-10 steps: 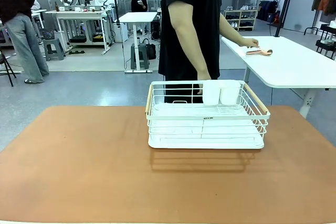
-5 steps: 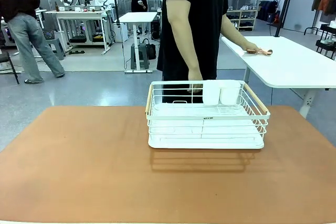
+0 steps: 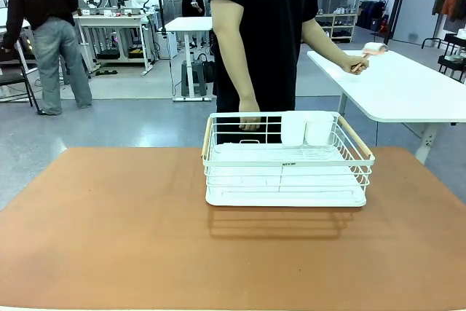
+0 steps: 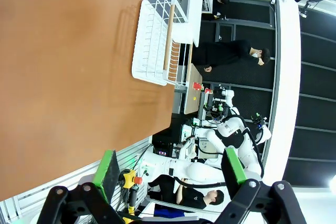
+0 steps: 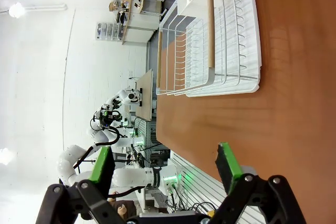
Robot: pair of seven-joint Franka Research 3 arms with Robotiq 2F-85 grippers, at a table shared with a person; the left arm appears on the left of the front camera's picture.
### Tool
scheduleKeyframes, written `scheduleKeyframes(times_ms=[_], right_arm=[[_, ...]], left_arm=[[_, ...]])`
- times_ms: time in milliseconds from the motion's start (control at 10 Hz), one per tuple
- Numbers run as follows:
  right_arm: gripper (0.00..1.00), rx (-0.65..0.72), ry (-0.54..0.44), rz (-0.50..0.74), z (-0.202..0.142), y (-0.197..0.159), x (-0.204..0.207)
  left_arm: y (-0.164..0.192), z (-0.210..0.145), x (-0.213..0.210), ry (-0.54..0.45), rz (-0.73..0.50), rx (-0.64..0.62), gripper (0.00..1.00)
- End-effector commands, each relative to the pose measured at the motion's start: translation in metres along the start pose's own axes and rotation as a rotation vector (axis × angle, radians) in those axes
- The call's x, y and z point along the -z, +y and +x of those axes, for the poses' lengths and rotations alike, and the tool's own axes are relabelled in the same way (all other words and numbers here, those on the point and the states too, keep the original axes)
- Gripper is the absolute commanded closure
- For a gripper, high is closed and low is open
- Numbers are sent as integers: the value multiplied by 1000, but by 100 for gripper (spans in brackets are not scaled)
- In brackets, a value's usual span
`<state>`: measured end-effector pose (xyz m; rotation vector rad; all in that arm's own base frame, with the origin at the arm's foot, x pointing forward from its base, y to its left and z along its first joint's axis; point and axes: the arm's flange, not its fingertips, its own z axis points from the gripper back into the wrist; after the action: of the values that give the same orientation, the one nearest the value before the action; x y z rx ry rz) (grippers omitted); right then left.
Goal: Clean the table.
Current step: Pick up the Lint Roller when the human hands it over.
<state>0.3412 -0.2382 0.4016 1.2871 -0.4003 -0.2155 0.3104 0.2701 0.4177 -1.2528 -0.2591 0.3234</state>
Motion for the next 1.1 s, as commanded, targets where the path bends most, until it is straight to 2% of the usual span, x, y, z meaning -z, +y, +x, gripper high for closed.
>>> scheduleKeyframes(times_ms=[0,1000], right_arm=[[0,-9,-9,14,-3,2,1],[0,-9,-9,14,-3,2,1]], left_arm=[[0,-3,-1,-4,-22,6,0],[0,-3,-1,-4,-22,6,0]])
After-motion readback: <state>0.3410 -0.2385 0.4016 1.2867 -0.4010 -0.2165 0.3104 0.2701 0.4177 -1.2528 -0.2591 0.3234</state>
